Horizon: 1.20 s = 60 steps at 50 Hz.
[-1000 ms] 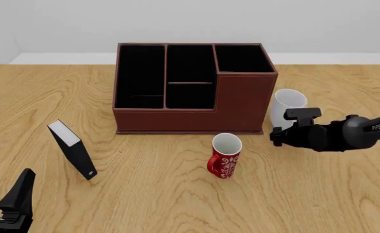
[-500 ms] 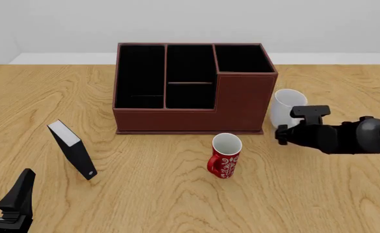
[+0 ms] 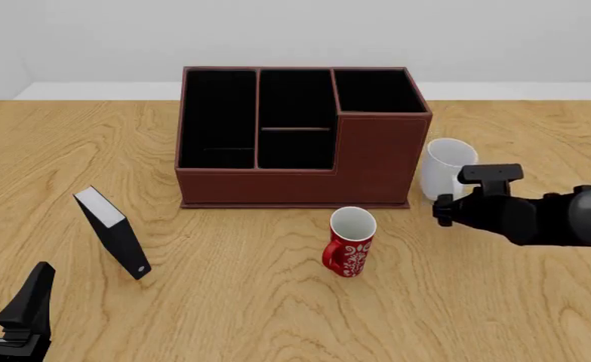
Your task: Pick up the white mug and place it to the right of the caddy.
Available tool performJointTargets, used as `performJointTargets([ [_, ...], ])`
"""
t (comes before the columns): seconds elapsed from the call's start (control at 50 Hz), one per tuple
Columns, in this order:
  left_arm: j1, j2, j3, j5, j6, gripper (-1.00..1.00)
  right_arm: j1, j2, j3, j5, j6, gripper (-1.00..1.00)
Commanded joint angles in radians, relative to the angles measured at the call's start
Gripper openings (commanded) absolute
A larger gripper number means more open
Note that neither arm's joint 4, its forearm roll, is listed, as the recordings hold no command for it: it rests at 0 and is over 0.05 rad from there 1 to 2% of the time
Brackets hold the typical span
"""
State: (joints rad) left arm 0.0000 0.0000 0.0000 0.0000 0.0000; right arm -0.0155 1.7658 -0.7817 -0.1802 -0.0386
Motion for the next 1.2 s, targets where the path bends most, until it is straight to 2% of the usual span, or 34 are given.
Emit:
performJointTargets([
  [0.02,0.000,0.000,0.000,0.000,0.000,1.00,0.005,-0.032,0.017,0.000,0.003,1.00],
  [0.28,0.000,0.000,0.000,0.000,0.000,1.00,0.014,-0.079,0.038,0.006,0.009,1.00],
  [0.68,0.000,0.000,0.000,0.000,0.000,1.00,0.008,-0.094,0.090,-0.039,0.012,1.00],
  [1.2,0.000,0.000,0.000,0.000,0.000,1.00,0.006,-0.258,0.142,0.009,0.004,1.00],
])
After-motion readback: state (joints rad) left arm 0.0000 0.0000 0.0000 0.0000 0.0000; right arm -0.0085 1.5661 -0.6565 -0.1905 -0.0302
